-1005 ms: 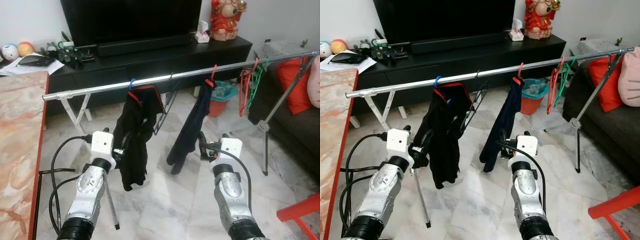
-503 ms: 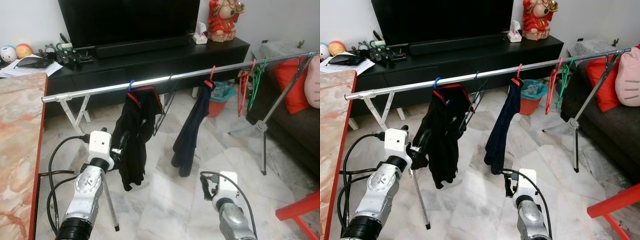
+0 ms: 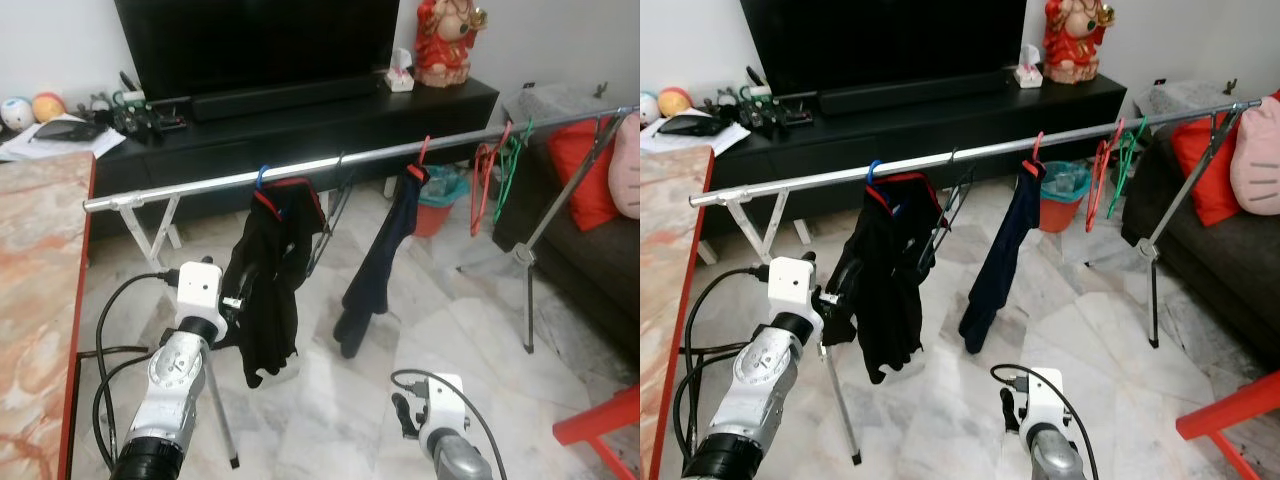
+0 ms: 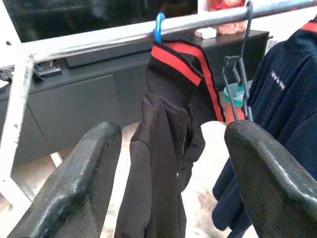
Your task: Hang hanger
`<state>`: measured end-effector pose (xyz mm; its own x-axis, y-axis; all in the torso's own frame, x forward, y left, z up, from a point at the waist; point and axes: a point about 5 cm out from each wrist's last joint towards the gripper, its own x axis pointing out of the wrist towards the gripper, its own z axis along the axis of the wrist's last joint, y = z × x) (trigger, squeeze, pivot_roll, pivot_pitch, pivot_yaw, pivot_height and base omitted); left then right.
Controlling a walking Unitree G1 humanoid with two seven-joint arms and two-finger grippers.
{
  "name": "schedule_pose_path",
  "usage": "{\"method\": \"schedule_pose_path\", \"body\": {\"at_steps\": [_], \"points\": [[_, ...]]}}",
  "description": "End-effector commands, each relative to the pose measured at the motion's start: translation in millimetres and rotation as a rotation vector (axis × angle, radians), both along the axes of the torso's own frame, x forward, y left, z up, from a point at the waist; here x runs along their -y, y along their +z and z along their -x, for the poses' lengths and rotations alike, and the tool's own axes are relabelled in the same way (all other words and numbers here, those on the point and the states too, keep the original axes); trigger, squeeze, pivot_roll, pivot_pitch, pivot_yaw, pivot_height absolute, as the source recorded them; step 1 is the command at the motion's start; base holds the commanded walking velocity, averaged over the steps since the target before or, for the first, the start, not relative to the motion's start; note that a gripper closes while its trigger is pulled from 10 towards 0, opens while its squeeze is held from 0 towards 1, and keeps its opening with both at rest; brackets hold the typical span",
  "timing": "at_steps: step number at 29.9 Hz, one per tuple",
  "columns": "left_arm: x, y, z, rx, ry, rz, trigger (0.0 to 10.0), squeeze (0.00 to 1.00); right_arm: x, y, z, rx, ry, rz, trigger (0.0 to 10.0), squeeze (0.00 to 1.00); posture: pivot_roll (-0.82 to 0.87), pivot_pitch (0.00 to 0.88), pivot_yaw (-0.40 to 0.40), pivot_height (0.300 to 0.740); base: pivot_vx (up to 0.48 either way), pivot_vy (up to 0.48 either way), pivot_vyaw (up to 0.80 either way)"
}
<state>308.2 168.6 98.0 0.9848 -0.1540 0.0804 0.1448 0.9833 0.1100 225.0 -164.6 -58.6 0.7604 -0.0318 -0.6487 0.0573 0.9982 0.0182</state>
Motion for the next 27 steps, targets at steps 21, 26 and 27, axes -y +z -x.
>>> {"method": "schedule_pose_path", "body": {"at_steps": [21,26,27], "points": [[-0.7,2.5,0.8,0.007,0.004,0.003,10.0,0.00,-4.5,-6.3,6.9,-0.059,0.034,0.000,10.0,0.00,0.02,0.000,-0.004,0.740,0.253,0.000,0.00],[-1.9,5.1,3.0,0.019,0.006,0.003,10.0,0.00,-2.2,-8.2,10.0,-0.070,0.034,0.002,10.0,0.00,0.02,0.000,-0.003,0.740,0.269,0.000,0.00],[-2.1,5.7,3.3,0.021,0.006,0.003,10.0,0.00,-2.1,-8.3,10.1,-0.071,0.033,0.002,10.0,0.00,0.02,0.000,-0.003,0.740,0.266,0.000,0.00]]}}
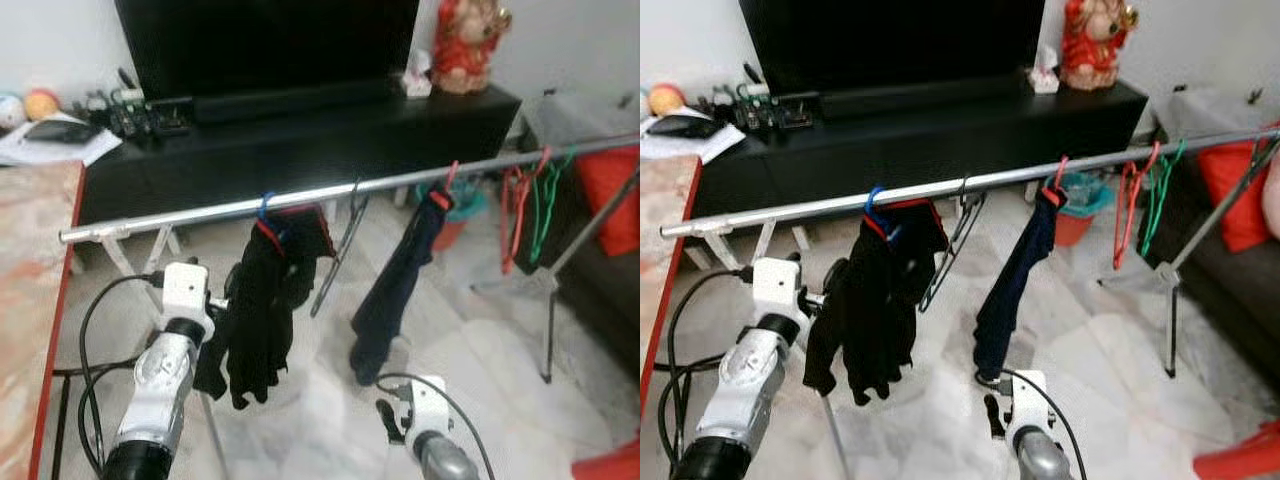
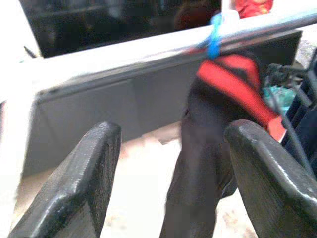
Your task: Hang hanger
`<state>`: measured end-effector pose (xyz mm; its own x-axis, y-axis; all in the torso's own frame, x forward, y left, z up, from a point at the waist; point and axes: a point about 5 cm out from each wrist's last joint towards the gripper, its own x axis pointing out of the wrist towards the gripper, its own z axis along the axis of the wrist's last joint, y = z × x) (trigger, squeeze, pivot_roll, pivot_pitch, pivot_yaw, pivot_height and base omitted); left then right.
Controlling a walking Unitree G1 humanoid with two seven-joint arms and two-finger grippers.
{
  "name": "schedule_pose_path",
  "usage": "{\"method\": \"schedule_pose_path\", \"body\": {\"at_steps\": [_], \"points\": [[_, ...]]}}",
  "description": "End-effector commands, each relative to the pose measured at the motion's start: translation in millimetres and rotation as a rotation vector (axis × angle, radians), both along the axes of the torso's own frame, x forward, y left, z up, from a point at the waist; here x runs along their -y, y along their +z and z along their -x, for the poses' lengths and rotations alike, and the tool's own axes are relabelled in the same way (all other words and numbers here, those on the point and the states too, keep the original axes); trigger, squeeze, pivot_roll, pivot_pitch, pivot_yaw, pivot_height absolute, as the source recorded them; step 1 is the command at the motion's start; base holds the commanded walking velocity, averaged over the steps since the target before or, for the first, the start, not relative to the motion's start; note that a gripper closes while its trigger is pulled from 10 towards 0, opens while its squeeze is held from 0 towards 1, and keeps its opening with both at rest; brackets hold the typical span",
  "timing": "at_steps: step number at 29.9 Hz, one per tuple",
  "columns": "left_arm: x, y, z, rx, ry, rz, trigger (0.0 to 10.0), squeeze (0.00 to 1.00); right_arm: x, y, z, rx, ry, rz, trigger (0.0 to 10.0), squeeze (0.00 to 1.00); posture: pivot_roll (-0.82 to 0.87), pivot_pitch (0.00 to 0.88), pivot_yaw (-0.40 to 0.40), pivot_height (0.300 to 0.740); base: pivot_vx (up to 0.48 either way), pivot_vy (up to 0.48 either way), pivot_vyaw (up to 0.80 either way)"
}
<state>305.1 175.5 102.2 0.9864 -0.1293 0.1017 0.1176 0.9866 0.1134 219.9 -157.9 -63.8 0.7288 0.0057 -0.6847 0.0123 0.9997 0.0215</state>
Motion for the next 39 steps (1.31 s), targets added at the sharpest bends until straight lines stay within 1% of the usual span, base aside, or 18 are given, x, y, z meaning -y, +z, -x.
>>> {"method": "schedule_pose_path", "body": {"at_steps": [1,7,9,13,14,16,17,20,21,22,24,30,31,32,33,34,37,39], "points": [[4.8,3.5,0.3,0.006,-0.021,0.005,10.0,0.00,4.8,-3.2,5.2,-0.024,-0.012,0.008,10.0,0.00,0.02,0.000,-0.003,0.740,0.247,0.000,0.00],[8.3,14.0,1.2,0.046,-0.053,0.011,10.0,0.00,6.4,-3.9,6.3,-0.030,-0.023,0.008,10.0,0.00,0.03,0.000,-0.007,0.740,0.000,0.000,0.00],[13.5,30.6,5.2,0.117,-0.111,0.029,10.0,0.00,13.4,-2.3,3.8,-0.032,-0.033,0.013,10.0,0.00,0.03,0.000,-0.003,0.740,0.000,0.000,0.00],[16.0,35.8,6.5,0.130,-0.139,0.039,10.0,0.00,16.3,-1.2,2.2,-0.031,-0.036,0.015,10.0,0.00,0.03,0.000,-0.003,0.740,0.000,0.000,0.00],[34.4,49.9,10.0,0.141,-0.283,0.040,10.0,0.00,22.7,2.2,-3.0,-0.029,-0.037,0.022,10.0,0.00,0.03,0.000,-0.009,0.740,0.000,0.000,0.00],[57.2,63.4,15.1,0.142,-0.444,0.046,10.0,0.00,25.2,4.0,-6.1,-0.033,-0.032,0.029,10.0,0.00,0.04,0.000,-0.010,0.740,0.000,0.000,0.00],[69.0,67.7,18.2,0.126,-0.539,0.043,10.0,0.00,21.7,0.8,-1.4,-0.043,-0.028,0.027,10.0,0.00,0.04,0.000,-0.005,0.740,0.000,0.000,0.00],[72.2,67.7,18.9,0.114,-0.570,0.039,10.0,0.00,19.4,-0.9,1.3,-0.047,-0.027,0.026,10.0,0.00,0.04,0.000,-0.005,0.740,0.000,0.000,0.00],[78.4,65.7,21.4,0.087,-0.623,0.038,10.0,0.00,18.7,-1.3,1.8,-0.046,-0.027,0.025,10.0,0.00,0.03,0.000,-0.002,0.740,0.000,0.000,0.00],[78.4,65.7,21.4,0.087,-0.623,0.038,10.0,0.00,18.7,-1.3,1.8,-0.046,-0.027,0.025,10.0,0.00,0.03,0.000,-0.002,0.740,0.000,0.000,0.00],[91.3,57.4,25.3,0.011,-0.726,0.035,10.0,0.00,16.6,-3.3,5.2,-0.050,-0.029,0.026,10.0,0.00,0.03,0.000,-0.002,0.740,0.000,0.000,0.00],[94.8,50.2,16.2,-0.022,-0.687,0.038,10.0,0.00,16.6,-4.4,7.5,-0.049,-0.044,0.025,10.0,0.00,0.03,0.000,0.001,0.740,0.000,0.000,0.00],[84.5,49.3,6.6,-0.006,-0.549,0.052,10.0,0.00,17.0,-3.3,6.1,-0.036,-0.059,0.016,10.0,0.00,0.03,0.000,0.006,0.740,0.000,0.000,0.00],[84.5,49.3,6.6,-0.006,-0.549,0.052,10.0,0.00,17.0,-3.3,6.1,-0.036,-0.059,0.016,10.0,0.00,0.03,0.000,0.006,0.740,0.000,0.000,0.00],[67.9,42.1,-1.3,-0.015,-0.393,0.065,10.0,0.00,17.1,-1.8,4.0,-0.021,-0.066,0.009,10.0,0.00,0.03,0.000,0.006,0.740,0.000,0.000,0.00],[58.7,36.6,-2.8,-0.020,-0.327,0.066,10.0,0.00,16.8,-1.3,3.2,-0.018,-0.065,0.009,10.0,0.00,0.03,0.000,0.007,0.740,0.000,0.000,0.00],[33.1,18.5,-1.0,-0.061,-0.172,0.056,10.0,0.00,15.9,-0.7,2.1,-0.015,-0.061,0.011,10.0,0.00,0.03,0.000,0.007,0.740,0.000,0.000,0.00],[16.9,3.0,7.3,-0.096,-0.101,0.047,10.0,0.00,15.7,-2.1,3.9,-0.030,-0.057,0.017,10.0,0.00,0.03,0.000,0.002,0.740,0.000,0.000,0.00]]}}
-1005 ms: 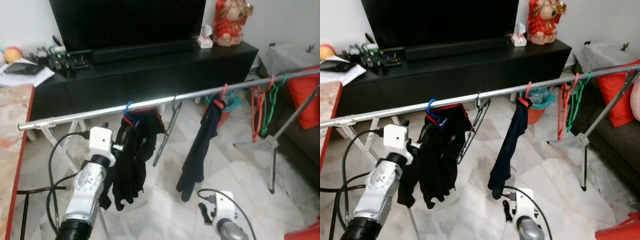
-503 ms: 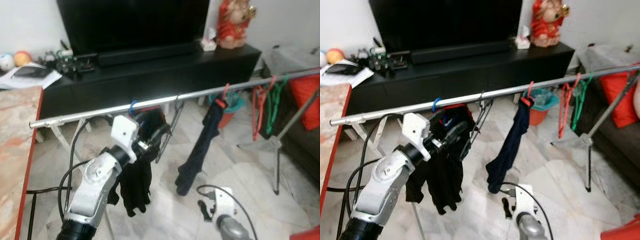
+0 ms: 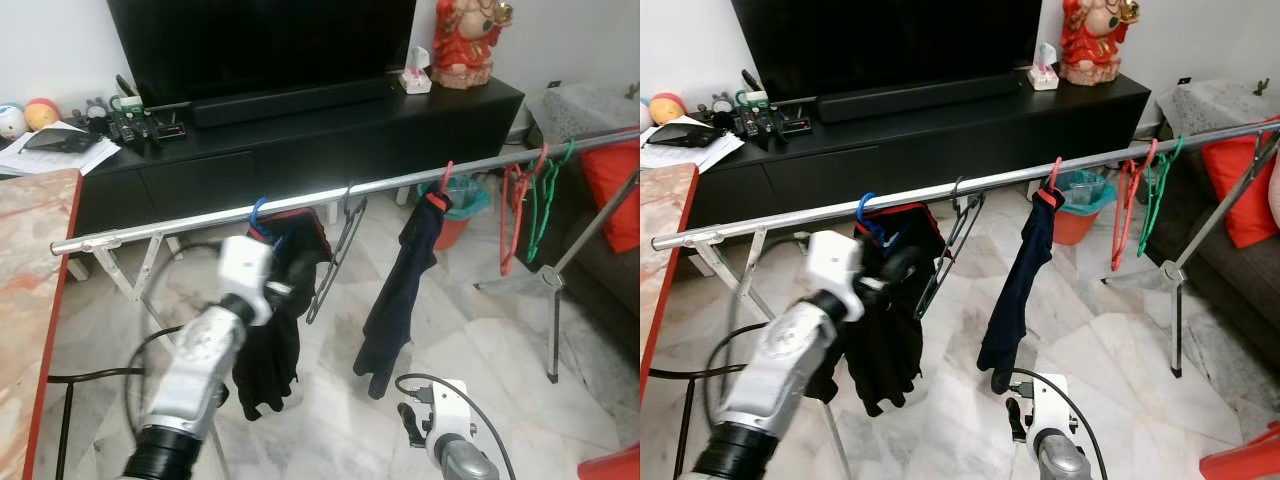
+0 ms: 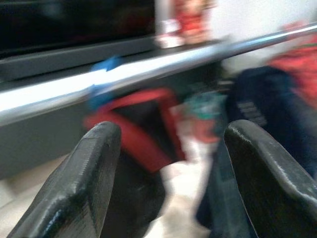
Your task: Hang hanger
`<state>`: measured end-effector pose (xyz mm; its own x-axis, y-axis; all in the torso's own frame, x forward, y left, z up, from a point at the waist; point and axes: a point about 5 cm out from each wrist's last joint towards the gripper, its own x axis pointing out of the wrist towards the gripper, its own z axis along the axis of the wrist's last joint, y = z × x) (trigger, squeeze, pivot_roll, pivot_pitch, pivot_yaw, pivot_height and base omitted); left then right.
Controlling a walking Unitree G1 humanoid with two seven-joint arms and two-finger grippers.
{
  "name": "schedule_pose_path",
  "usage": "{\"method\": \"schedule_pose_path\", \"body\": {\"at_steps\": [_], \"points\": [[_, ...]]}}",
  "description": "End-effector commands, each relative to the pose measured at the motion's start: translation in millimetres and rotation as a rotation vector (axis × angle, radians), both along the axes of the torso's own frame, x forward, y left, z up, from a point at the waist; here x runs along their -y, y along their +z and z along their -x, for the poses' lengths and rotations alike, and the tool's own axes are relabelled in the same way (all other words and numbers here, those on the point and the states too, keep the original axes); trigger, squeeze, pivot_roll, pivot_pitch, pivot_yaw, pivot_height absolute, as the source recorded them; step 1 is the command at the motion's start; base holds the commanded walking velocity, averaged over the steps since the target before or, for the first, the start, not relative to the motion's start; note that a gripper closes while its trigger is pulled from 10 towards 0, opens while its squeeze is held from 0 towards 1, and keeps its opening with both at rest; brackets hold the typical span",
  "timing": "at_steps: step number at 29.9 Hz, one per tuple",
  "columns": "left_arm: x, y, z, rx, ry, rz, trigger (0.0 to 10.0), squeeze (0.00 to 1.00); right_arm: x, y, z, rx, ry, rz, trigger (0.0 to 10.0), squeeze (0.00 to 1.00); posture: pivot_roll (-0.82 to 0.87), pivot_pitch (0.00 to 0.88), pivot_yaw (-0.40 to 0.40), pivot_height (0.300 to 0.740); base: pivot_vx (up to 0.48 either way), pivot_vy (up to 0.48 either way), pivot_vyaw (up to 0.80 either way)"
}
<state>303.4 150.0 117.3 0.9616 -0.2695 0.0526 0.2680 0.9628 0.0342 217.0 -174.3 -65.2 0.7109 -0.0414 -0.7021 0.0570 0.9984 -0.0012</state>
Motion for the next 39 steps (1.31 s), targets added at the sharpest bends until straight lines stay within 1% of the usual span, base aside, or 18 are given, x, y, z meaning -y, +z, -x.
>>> {"method": "schedule_pose_path", "body": {"at_steps": [1,3,4,5,6,9,11,16,21,36,39], "points": [[-10.8,-14.2,7.6,-0.036,0.055,-0.025,10.0,0.00,-0.5,-1.2,1.6,-0.010,-0.013,-0.003,10.0,0.00,0.03,0.000,0.001,0.740,0.000,0.000,0.00],[-16.1,-20.5,12.7,-0.055,0.083,-0.031,10.0,0.00,0.3,-3.9,5.9,-0.030,-0.017,0.002,10.0,0.00,0.03,0.000,-0.003,0.740,0.000,0.000,0.00],[-20.0,-25.3,17.9,-0.063,0.108,-0.030,10.0,0.00,2.0,-7.4,11.9,-0.054,-0.027,0.004,10.0,0.00,0.03,0.000,-0.008,0.740,0.000,0.000,0.00],[-20.0,-25.3,17.9,-0.063,0.108,-0.030,10.0,0.00,2.0,-7.4,11.9,-0.054,-0.027,0.004,10.0,0.00,0.03,0.000,-0.008,0.740,0.000,0.000,0.00],[-20.9,-27.8,21.5,-0.064,0.114,-0.028,10.0,0.00,3.7,-10.4,17.3,-0.076,-0.028,0.008,10.0,0.00,0.03,0.000,-0.010,0.740,0.000,0.000,0.00],[-19.9,-28.5,21.5,-0.057,0.121,-0.022,10.0,0.00,5.2,-12.0,20.5,-0.086,-0.031,0.010,10.0,0.00,0.03,0.000,-0.012,0.740,0.000,0.000,0.00],[-19.1,-26.6,18.9,-0.037,0.140,-0.011,10.0,0.00,7.0,-13.2,22.9,-0.098,-0.037,0.012,10.0,0.00,0.03,0.000,-0.013,0.740,0.000,0.000,0.00],[-18.5,-23.4,15.4,-0.018,0.152,0.001,10.0,0.00,5.9,-13.1,22.6,-0.095,-0.038,0.012,10.0,0.00,0.03,0.000,-0.013,0.740,0.000,0.000,0.00],[-16.9,-19.7,13.7,-0.001,0.146,0.004,10.0,0.00,5.2,-13.1,22.8,-0.090,-0.042,0.007,10.0,0.00,0.03,0.000,-0.009,0.740,0.281,0.000,0.00],[-16.9,-17.0,13.0,0.017,0.134,-0.004,10.0,0.00,5.0,-13.6,23.8,-0.092,-0.036,0.006,10.0,0.00,0.03,0.000,-0.010,0.740,0.311,0.000,0.00],[-17.0,-15.1,14.0,0.031,0.129,-0.001,10.0,0.00,5.1,-13.7,24.0,-0.093,-0.032,0.008,10.0,0.00,0.03,0.000,-0.010,0.740,0.000,0.000,0.00]]}}
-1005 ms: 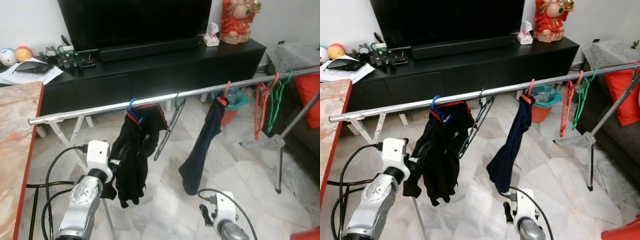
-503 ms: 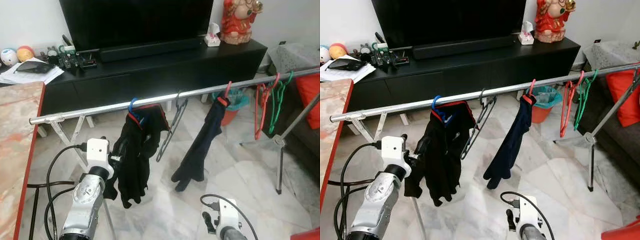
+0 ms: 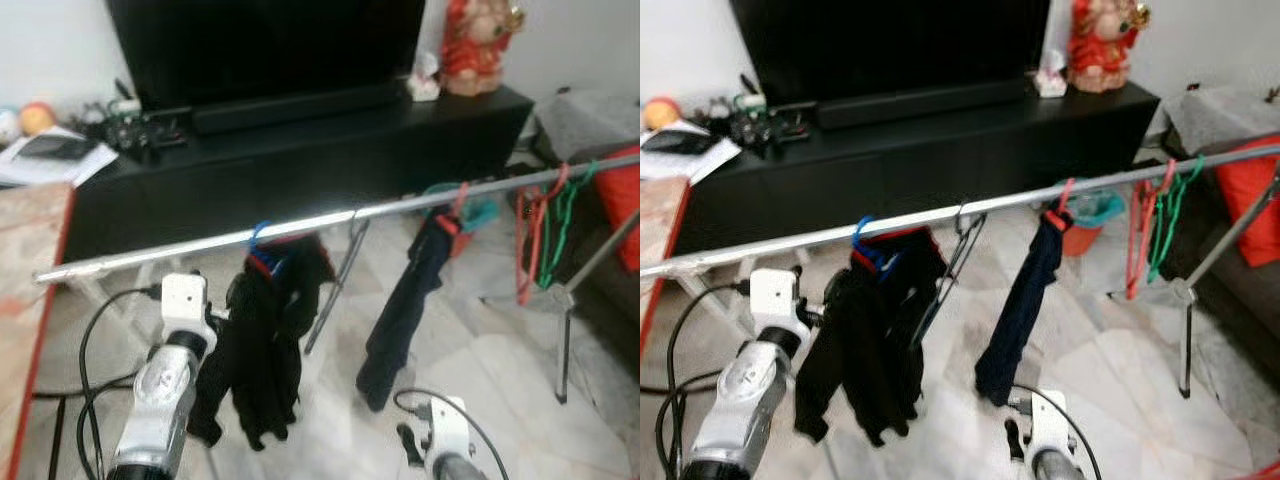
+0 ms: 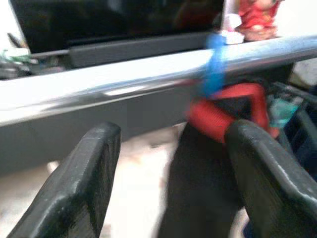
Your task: Hang hanger
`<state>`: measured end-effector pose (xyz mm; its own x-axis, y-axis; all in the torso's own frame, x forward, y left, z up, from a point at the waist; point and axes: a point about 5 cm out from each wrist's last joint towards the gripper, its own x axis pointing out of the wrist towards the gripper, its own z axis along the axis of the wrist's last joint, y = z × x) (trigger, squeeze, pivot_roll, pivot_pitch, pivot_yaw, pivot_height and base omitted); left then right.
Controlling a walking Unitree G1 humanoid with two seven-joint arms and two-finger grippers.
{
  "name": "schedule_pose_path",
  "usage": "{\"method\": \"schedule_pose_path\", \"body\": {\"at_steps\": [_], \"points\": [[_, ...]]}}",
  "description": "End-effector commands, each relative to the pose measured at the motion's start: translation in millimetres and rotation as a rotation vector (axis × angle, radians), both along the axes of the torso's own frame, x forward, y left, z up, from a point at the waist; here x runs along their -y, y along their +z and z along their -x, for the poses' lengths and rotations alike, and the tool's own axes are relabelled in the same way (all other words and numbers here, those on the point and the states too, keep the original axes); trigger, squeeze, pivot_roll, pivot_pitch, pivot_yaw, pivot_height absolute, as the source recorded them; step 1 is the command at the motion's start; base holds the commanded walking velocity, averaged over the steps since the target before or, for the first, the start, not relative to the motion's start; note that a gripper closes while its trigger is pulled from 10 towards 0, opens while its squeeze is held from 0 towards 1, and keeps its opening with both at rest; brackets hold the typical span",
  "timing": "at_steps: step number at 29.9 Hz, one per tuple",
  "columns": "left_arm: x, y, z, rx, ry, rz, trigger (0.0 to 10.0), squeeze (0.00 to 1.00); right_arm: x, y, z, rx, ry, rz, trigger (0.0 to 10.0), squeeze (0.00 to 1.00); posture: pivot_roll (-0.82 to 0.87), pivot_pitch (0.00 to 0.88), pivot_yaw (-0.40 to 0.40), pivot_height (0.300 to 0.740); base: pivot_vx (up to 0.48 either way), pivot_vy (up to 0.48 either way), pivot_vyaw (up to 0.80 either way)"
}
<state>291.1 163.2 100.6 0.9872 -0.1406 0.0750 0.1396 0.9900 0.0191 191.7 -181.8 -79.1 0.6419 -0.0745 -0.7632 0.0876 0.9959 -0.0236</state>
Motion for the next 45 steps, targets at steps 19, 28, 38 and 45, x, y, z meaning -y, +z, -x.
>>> {"method": "schedule_pose_path", "body": {"at_steps": [19,28,38,45], "points": [[-1.4,42.6,26.6,0.066,-0.305,-0.024,10.0,0.00,0.0,-0.6,0.8,-0.011,0.021,-0.003,10.0,0.00,0.04,0.000,-0.027,0.740,0.000,0.000,0.00],[34.8,40.6,12.6,-0.022,-0.527,-0.029,10.0,0.00,-1.7,-0.5,0.2,-0.008,0.023,-0.004,10.0,0.00,0.02,0.000,0.000,0.740,0.000,0.000,0.00],[52.1,27.8,-18.1,-0.111,-0.559,0.021,10.0,0.00,-2.7,0.2,-1.4,-0.005,0.023,-0.001,10.0,0.00,0.02,0.000,-0.002,0.740,0.000,0.000,0.00],[41.6,4.4,-32.5,-0.179,-0.431,-0.022,10.0,0.00,-6.6,1.4,-4.3,0.003,0.038,-0.001,10.0,0.00,0.03,0.000,-0.010,0.740,0.000,0.000,0.00]]}}
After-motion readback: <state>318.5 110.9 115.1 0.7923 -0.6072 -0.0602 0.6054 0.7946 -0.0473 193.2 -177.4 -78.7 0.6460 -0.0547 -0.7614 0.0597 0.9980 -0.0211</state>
